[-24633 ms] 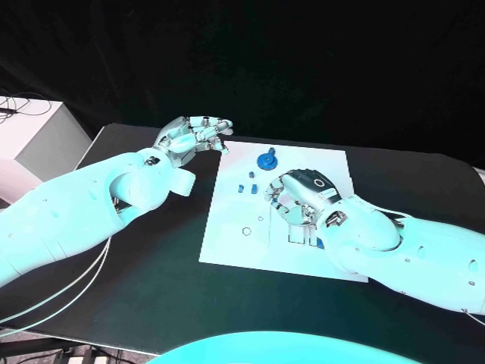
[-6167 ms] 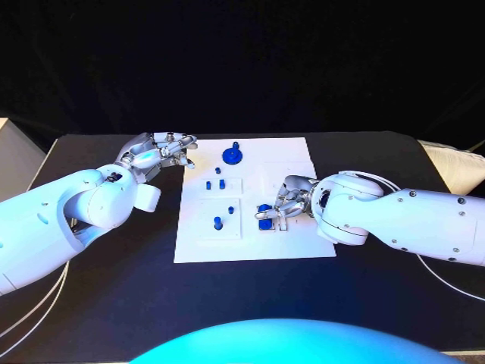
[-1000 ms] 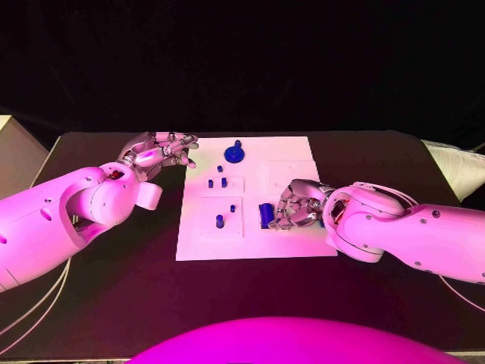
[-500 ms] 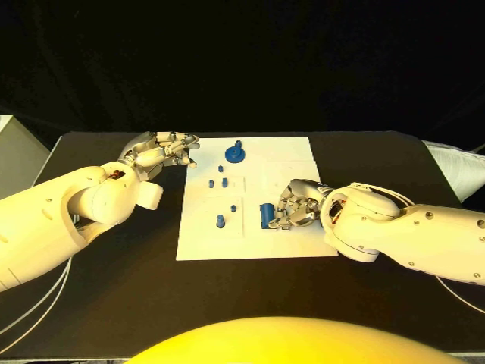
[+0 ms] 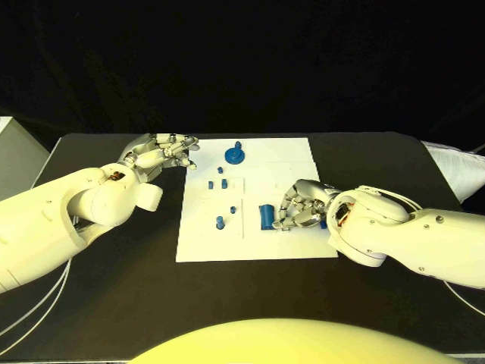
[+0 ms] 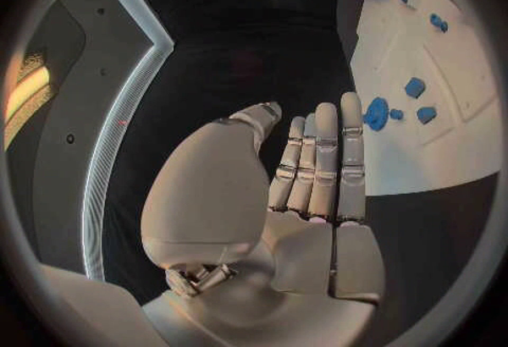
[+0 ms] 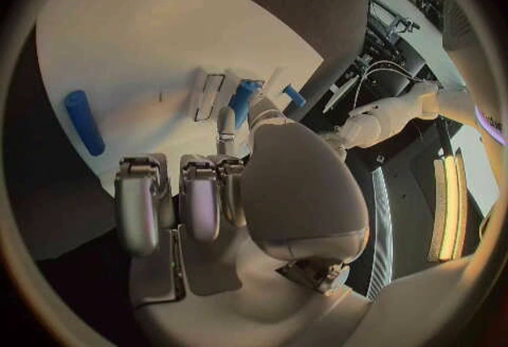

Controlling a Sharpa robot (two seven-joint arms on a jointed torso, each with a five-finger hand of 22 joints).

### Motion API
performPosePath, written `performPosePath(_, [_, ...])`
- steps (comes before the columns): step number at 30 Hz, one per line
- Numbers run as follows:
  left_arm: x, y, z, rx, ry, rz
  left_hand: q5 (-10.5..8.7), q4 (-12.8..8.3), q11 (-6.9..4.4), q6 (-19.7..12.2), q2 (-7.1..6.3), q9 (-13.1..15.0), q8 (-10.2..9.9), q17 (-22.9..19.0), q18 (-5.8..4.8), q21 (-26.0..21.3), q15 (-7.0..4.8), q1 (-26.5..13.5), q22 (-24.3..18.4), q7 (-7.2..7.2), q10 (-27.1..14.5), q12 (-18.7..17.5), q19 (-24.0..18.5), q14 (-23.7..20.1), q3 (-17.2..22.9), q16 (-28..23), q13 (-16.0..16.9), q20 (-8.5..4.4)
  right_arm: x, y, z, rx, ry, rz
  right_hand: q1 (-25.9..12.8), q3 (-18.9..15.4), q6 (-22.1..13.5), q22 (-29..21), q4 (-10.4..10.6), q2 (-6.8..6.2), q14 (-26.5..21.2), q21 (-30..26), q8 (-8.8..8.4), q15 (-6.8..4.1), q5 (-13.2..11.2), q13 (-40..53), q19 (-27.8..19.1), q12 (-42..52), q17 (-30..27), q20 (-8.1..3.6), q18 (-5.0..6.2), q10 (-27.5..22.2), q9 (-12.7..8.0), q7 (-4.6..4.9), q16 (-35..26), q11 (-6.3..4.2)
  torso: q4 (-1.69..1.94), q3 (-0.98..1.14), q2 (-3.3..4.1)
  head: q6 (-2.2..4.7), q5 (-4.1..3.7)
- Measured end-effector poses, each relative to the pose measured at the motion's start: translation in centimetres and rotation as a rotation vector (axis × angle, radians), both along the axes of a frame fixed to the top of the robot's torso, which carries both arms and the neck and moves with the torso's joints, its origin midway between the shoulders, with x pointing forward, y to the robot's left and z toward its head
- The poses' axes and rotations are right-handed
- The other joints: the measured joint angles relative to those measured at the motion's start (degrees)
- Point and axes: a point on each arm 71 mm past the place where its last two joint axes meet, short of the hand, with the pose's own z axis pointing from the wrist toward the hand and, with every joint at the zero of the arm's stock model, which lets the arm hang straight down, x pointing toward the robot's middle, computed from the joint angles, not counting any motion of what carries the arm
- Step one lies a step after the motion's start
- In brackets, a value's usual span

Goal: Assemble the parts on the task board

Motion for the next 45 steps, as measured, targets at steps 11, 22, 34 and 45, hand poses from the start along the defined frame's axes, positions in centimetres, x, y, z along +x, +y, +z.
performPosePath(11, [0.0,0.1,-0.1,0.002,0.002,0.003,0.00,0.00,0.00,0.00,0.00,0.00,0.00,0.00,0.00,0.00,0.00,0.00,0.00,0.00,0.00,0.00,0.00,0.00,0.00,-0.05,0.00,0.00,0.5,-2.8,1.4,0.190,0.036,-0.130,0.00,0.00,-2.42,0.04,0.00,0.00,-0.08,-0.42,-3.65,1.31,0.39,-0.01,0.01,0.00,-0.01,1.25,0.01,-0.02,-1.60,2.00,0.00,1.58,-0.05,0.00,-0.07,0.53,-0.52])
performPosePath(22, [-0.1,0.0,-0.1,-0.006,-0.005,-0.007,0.00,0.99,-0.63,-0.10,-0.53,0.00,0.00,-0.06,0.00,-0.52,-0.14,0.53,-0.41,-0.18,1.95,1.62,0.61,0.15,-0.99,-0.05,0.16,-0.18,1.8,-8.6,1.9,0.119,0.058,-0.234,0.31,-0.33,-1.72,0.03,0.00,0.31,-0.08,-0.15,-3.65,1.31,0.96,-0.01,0.01,0.00,-0.01,1.25,0.01,-0.02,-1.60,1.74,0.00,1.58,-0.44,-0.03,-0.07,1.28,-1.23])
performPosePath(34, [-0.5,-0.3,-0.1,-0.029,-0.027,-0.037,-0.29,1.98,-1.23,-0.10,-0.77,-0.05,0.00,-0.05,0.00,-1.00,-0.53,0.77,-0.69,-0.52,4.32,1.78,0.83,0.11,-1.98,-0.05,0.20,-0.41,1.1,-10.8,1.7,-0.039,0.071,-0.244,-1.39,-1.13,-0.20,0.03,0.16,-0.13,-0.09,0.25,-3.65,1.30,1.18,-0.02,0.00,0.00,-0.02,1.25,-0.64,-0.02,-1.34,1.24,0.00,1.57,-0.59,-0.03,-0.11,1.55,-2.50])
performPosePath(45, [-0.6,-0.3,-0.2,-0.038,-0.032,-0.049,-0.29,2.77,-1.55,0.11,-0.98,-0.05,0.00,-0.05,0.00,-1.32,-0.74,0.98,-0.91,-0.73,6.07,1.78,1.04,0.33,-2.45,-0.05,0.19,-0.61,0.7,-9.9,0.3,-0.090,0.081,-0.221,-2.87,-1.43,0.56,0.02,0.15,0.00,-0.09,0.25,-3.65,1.30,2.20,-0.02,0.00,0.00,-0.02,1.24,-0.88,-0.02,-1.20,0.89,0.00,1.57,-0.43,-0.07,-0.11,1.46,-2.72])
